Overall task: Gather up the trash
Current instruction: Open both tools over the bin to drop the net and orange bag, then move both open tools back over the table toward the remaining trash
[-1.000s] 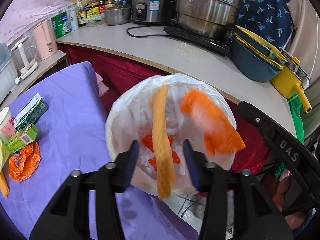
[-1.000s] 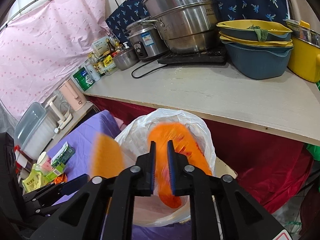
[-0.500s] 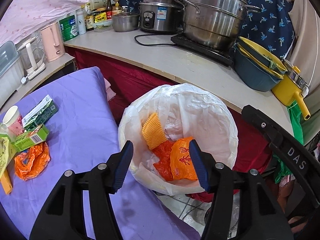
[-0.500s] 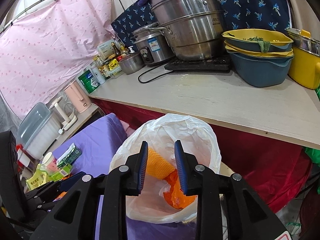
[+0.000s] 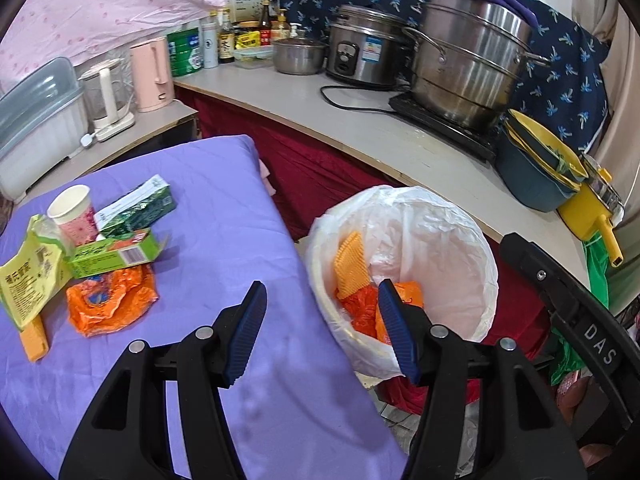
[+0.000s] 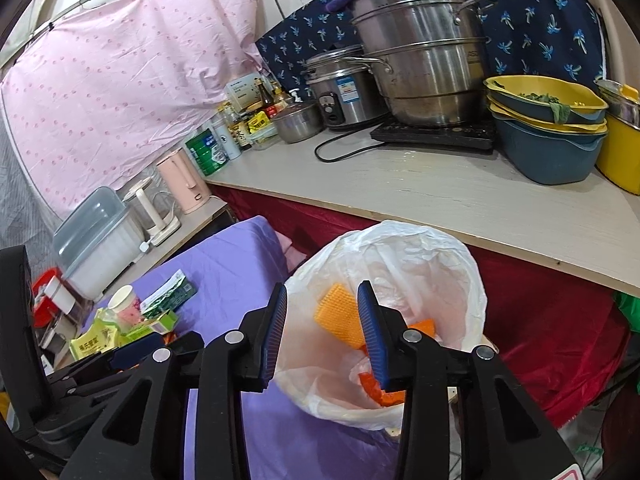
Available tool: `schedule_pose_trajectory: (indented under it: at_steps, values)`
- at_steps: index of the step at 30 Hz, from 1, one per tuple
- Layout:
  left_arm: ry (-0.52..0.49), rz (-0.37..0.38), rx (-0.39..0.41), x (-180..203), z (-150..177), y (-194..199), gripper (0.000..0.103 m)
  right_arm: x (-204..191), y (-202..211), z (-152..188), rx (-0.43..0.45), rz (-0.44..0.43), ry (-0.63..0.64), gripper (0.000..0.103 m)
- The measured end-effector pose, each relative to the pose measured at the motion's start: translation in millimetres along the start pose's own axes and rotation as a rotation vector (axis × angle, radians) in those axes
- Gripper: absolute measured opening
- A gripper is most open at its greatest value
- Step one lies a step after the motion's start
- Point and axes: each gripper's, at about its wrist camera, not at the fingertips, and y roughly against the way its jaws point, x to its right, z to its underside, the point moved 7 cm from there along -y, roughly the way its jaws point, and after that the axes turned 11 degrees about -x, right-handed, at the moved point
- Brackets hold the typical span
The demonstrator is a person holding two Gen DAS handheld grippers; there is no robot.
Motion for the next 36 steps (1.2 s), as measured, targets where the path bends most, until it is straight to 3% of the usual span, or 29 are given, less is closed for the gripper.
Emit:
schedule_pose_trajectory:
  at_steps: [5,7,20,36]
  values:
    - [0.039,-0.013,0.023,-26,4,17,0.055,-22,5,4,0.0,-0.015,0.027,0.038]
    - [0.057,-0.02,0.031,-38,6,24,0.055,-33,8,6,0.006,-0.021,0.037,0.046]
    - [0.208,-0.159,0.054,-149,38,60,0.06,-113,3,30,-0.037,-0.072,0.143,0.046]
    - [0.402,-0.291,0.007,-295,89,65,0.064,-187,-61,83,-0.174,-0.126,0.195,0.046]
